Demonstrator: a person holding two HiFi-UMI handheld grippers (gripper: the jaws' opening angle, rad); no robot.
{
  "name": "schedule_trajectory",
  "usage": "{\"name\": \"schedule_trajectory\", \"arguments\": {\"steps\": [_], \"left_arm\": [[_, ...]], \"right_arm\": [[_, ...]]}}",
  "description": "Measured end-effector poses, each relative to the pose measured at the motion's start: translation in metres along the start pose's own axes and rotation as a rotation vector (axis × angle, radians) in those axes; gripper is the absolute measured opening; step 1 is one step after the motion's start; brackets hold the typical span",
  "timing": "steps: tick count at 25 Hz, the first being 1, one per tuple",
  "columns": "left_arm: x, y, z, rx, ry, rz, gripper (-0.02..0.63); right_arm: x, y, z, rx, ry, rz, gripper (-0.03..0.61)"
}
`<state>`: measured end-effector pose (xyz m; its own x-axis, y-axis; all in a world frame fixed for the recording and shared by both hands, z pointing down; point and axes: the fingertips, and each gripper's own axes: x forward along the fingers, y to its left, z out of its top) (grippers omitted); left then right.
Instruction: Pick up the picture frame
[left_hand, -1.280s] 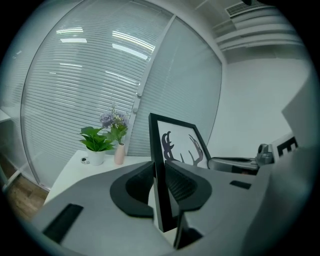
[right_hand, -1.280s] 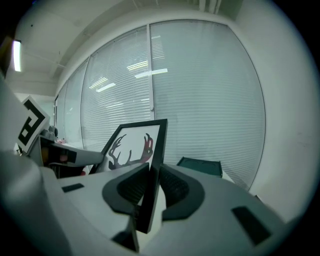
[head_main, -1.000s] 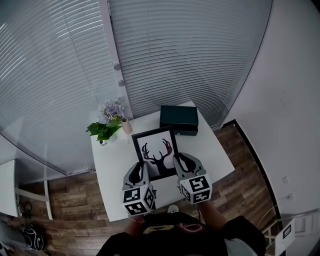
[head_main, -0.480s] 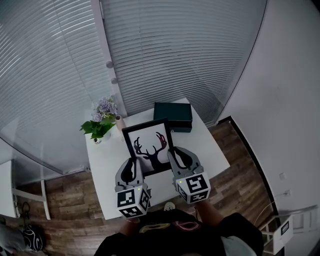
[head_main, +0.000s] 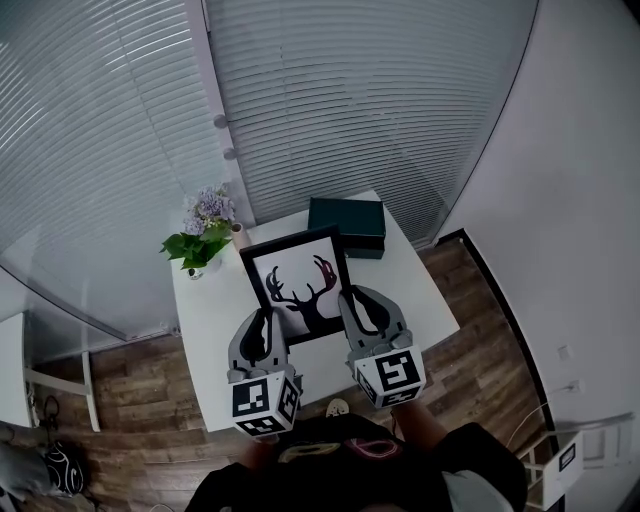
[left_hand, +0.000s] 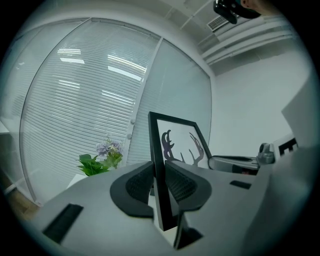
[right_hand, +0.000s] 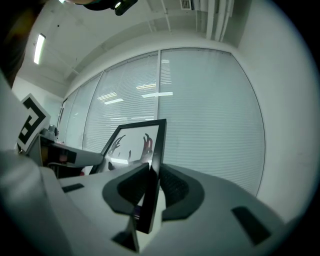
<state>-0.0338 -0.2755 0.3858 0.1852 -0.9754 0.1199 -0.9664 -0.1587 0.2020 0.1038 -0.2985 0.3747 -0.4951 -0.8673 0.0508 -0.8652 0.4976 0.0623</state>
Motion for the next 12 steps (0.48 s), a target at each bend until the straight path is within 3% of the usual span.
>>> {"name": "schedule_trajectory", "arguments": {"steps": [12], "left_arm": [[-0.008, -0.011, -0.002, -0.001, -0.011, 0.011, 0.081]], "right_arm": [[-0.011, -0.004, 0.004, -0.022, -0.029, 0.024, 0.074]]}}
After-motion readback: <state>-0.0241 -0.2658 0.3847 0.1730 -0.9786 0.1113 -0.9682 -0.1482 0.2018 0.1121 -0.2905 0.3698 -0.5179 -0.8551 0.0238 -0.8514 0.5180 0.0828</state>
